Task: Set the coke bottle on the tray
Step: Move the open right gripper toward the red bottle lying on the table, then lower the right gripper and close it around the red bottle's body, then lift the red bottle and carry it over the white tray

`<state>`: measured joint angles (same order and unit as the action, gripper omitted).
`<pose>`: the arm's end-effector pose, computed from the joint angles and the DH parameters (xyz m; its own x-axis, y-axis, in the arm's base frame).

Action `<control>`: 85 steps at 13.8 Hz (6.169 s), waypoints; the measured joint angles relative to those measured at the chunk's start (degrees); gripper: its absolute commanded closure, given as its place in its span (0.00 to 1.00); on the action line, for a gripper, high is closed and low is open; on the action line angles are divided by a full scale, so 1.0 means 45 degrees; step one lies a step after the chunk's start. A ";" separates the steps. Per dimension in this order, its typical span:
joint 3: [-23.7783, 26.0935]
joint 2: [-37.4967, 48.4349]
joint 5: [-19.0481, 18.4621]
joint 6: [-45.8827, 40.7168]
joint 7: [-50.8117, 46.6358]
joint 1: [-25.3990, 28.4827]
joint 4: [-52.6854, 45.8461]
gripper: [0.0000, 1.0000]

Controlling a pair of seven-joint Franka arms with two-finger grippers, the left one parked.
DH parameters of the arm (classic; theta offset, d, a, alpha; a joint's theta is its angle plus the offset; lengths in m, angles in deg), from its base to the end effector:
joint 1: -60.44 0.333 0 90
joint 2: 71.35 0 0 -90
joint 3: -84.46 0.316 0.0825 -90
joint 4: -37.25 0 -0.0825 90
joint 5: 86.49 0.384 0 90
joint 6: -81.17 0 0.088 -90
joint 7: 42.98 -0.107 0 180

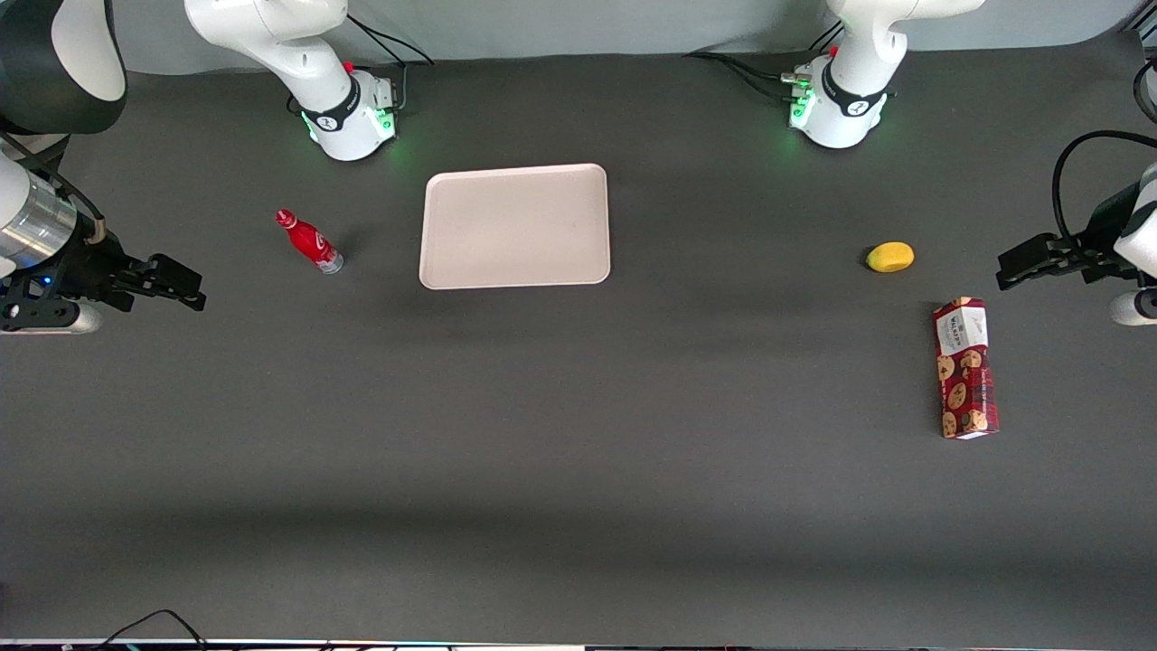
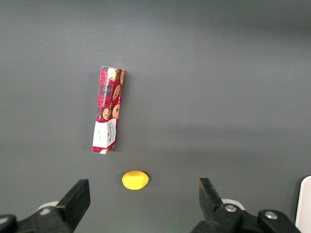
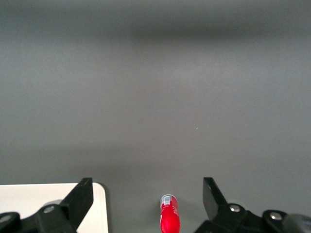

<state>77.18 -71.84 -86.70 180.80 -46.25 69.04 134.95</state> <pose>0.5675 0.0130 0.5705 0.9991 -0.0334 0.0254 -0.0335 -0.9994 0.0033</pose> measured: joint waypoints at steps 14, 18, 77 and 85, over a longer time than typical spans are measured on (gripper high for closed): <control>0.0046 0.4012 0.0025 0.1301 -0.0010 0.0004 0.6917 0.00; 0.0180 0.6197 -0.0227 0.4224 -0.0009 0.0005 1.1251 0.00; 0.7865 0.4740 0.2701 0.0415 -0.5517 0.0134 0.5808 1.00; 0.8522 0.1190 0.2696 0.3849 -0.6521 -0.0142 0.7587 1.00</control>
<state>115.53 -66.49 -74.57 198.12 -75.60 68.40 169.09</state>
